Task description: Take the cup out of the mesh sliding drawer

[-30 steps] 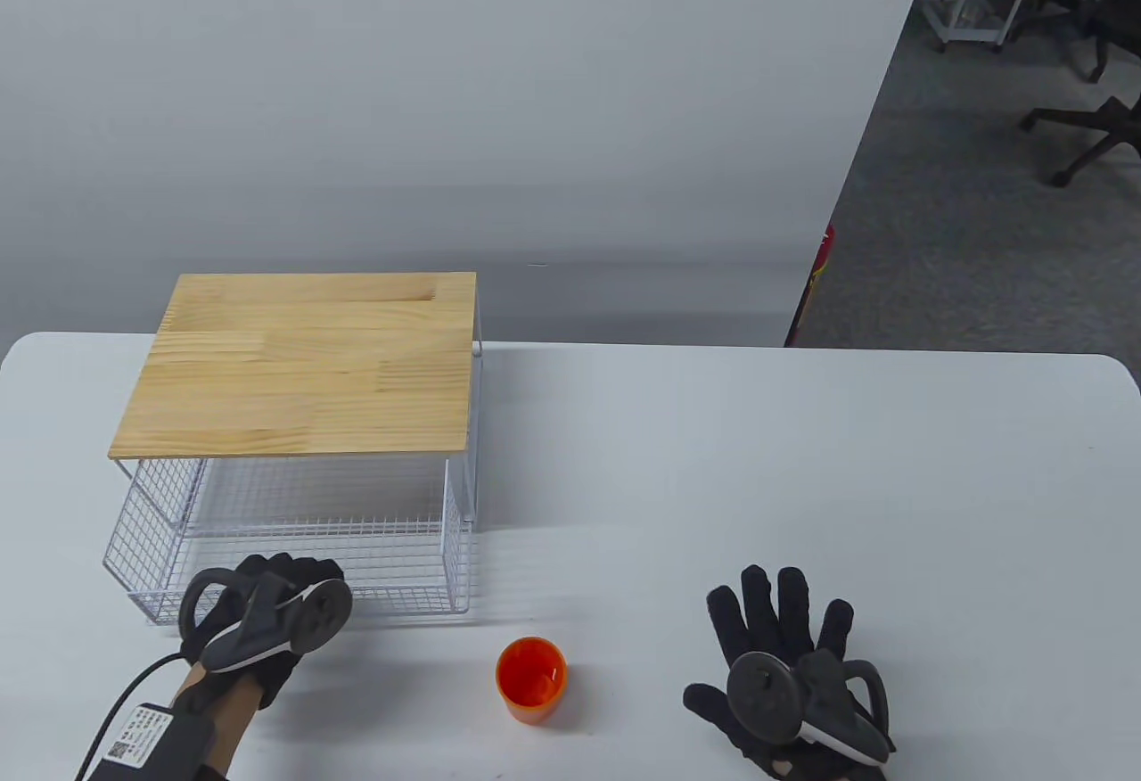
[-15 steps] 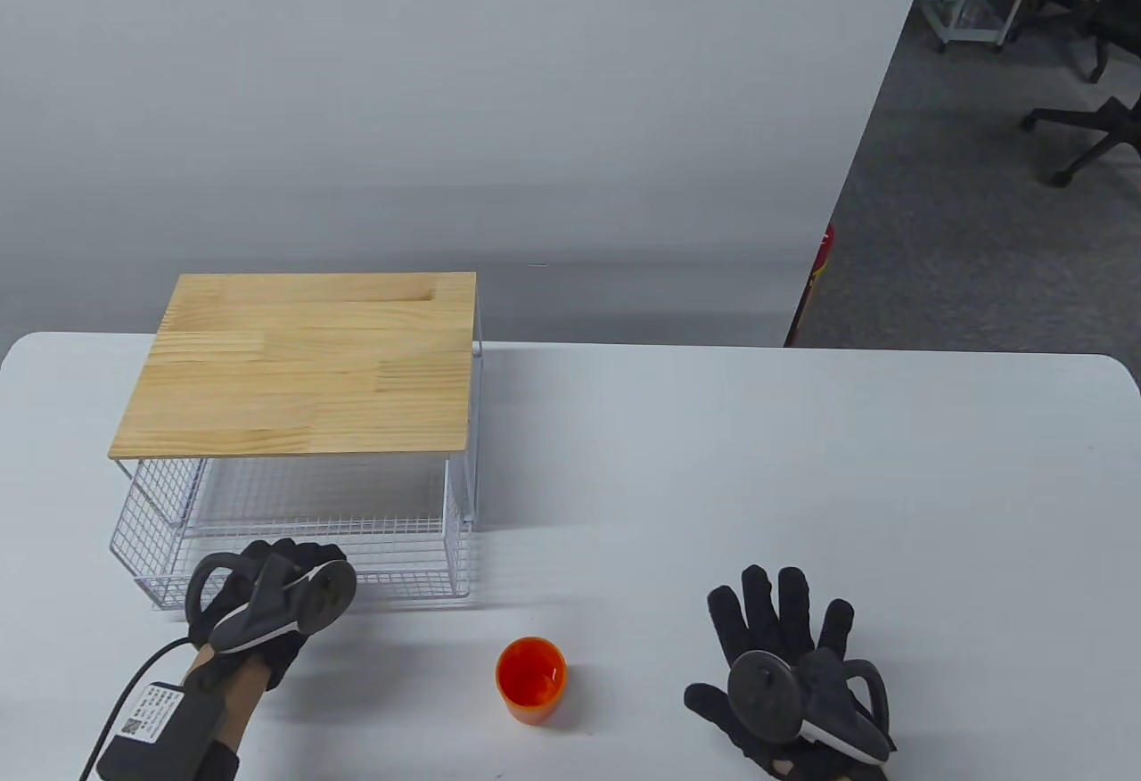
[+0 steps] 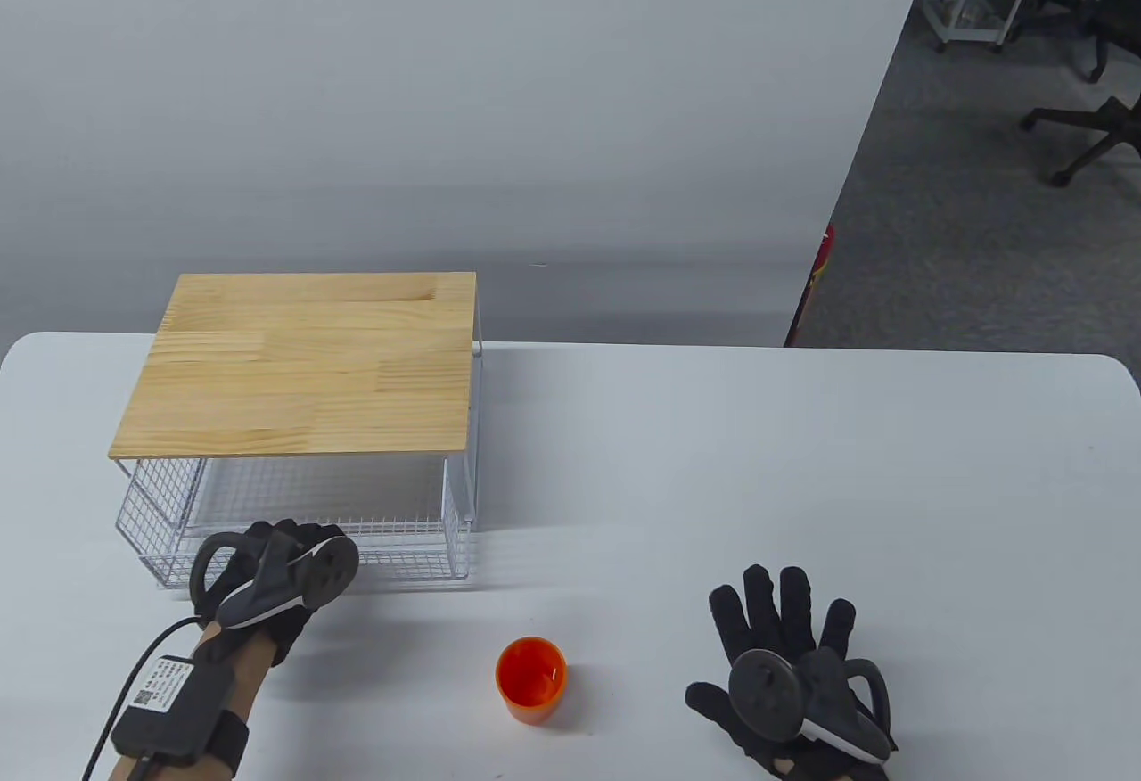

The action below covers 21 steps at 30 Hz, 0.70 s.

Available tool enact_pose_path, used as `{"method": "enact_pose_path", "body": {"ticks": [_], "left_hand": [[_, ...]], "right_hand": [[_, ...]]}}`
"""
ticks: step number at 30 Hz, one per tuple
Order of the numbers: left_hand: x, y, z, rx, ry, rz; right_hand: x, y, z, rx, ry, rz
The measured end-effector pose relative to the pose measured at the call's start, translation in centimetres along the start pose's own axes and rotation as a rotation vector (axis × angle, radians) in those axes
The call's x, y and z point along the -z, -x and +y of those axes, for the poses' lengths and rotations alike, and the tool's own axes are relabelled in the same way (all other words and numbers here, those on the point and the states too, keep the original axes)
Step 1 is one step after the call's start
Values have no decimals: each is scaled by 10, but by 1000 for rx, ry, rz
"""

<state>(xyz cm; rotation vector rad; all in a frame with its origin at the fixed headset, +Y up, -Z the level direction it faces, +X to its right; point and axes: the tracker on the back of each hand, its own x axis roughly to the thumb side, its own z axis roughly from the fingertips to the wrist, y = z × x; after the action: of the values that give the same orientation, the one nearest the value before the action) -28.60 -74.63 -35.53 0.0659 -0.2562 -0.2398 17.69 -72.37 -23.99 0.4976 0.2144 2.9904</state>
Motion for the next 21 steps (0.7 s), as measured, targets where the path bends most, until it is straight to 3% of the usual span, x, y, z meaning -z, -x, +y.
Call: {"method": "enact_pose_path", "body": {"ticks": [21], "left_hand": [[23,5,-2,10,-6,42]], "right_hand": [[0,0,0,-7,-6,0]]}}
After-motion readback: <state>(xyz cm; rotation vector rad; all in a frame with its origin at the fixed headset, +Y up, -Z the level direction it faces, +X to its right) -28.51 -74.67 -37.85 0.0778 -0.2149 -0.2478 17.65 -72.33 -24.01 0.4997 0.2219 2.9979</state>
